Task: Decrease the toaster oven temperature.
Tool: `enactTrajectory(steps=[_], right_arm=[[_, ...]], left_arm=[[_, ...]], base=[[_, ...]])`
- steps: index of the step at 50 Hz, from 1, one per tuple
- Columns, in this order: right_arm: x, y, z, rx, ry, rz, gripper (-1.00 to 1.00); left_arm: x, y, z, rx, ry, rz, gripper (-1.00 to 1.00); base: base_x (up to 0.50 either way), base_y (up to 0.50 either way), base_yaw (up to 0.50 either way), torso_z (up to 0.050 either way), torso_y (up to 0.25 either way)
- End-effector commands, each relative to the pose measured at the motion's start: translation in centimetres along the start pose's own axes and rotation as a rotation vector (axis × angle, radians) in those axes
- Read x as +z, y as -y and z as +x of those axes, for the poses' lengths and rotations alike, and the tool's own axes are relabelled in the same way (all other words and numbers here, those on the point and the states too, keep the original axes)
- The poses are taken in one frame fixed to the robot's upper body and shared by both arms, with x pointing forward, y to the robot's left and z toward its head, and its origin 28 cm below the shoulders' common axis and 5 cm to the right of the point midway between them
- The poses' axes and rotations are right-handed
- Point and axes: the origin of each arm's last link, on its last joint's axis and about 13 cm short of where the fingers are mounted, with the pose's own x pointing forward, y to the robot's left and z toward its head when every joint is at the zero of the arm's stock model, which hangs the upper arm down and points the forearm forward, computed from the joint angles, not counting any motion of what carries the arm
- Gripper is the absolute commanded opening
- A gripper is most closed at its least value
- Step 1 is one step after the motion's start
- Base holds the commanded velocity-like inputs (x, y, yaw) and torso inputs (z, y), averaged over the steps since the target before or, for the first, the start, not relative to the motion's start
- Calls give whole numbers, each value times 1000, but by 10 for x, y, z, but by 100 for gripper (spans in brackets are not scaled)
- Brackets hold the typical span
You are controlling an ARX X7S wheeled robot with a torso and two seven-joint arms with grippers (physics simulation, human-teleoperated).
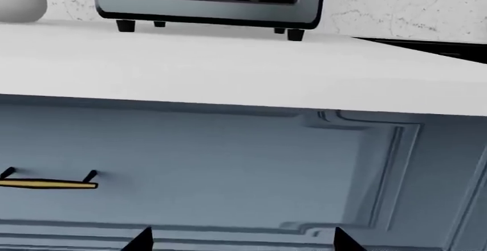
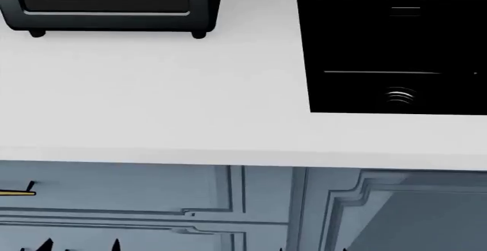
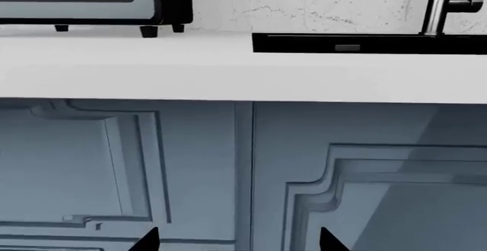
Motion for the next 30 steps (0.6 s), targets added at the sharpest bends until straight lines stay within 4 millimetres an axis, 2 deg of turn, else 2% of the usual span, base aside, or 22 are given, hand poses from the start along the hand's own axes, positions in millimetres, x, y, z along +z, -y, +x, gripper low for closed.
enactTrajectory(steps=[1, 16, 30], right_arm=[[0, 0, 0, -3, -4, 3, 100], [-2, 0, -2, 13, -13, -5, 100], [22, -4, -3, 33, 69, -62, 100]], left_arm=[[1, 0, 0, -1, 2, -12, 100], [0, 2, -1, -1, -4, -7, 100], [26, -2, -2, 47, 112, 16, 100]], base=[[0, 0, 0, 0, 0], [0, 0, 0, 0, 0], [0, 0, 0, 0, 0]])
